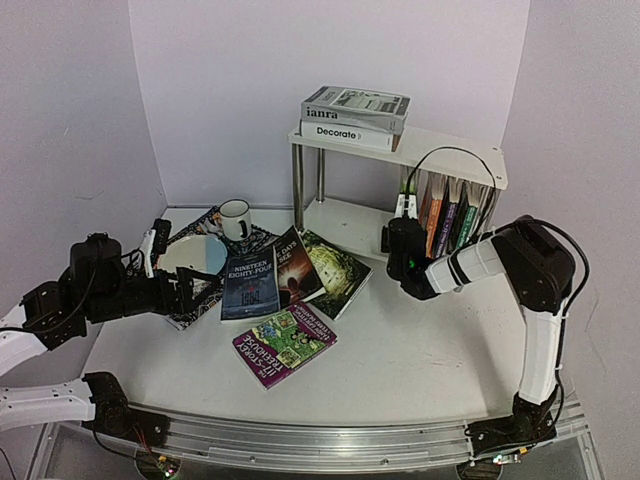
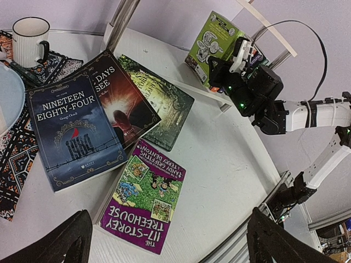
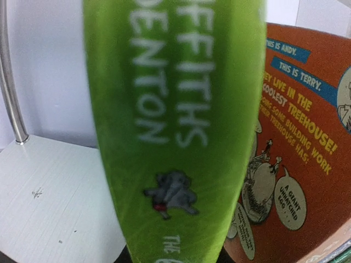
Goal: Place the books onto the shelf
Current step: Place the book on the shelf.
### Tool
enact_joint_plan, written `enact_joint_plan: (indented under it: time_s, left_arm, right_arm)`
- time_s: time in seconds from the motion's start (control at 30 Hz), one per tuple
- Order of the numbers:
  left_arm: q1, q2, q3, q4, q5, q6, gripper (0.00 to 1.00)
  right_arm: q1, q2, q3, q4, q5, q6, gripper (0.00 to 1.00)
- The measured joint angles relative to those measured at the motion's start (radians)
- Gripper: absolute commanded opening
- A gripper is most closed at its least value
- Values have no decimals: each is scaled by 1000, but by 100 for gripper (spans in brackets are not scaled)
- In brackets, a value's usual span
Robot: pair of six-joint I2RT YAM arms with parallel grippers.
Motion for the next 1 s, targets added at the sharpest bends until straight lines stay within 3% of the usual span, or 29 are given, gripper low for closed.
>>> enact_joint_plan:
  time_s: [0.13,0.27,0.63,1.0]
  left_arm:
    - [0,6,0,0,0,0,99]
    - [0,8,0,0,0,1,99]
    - [0,8,0,0,0,1,100]
    - [0,8,0,0,0,1,100]
  right_arm:
    - [-25,10,-2,25,-11,19,3]
    - [-26,23,-2,41,-20,25,19]
    - [-24,25,-18,98,-23,54,39]
    - [-24,25,-51,117,-20,76,37]
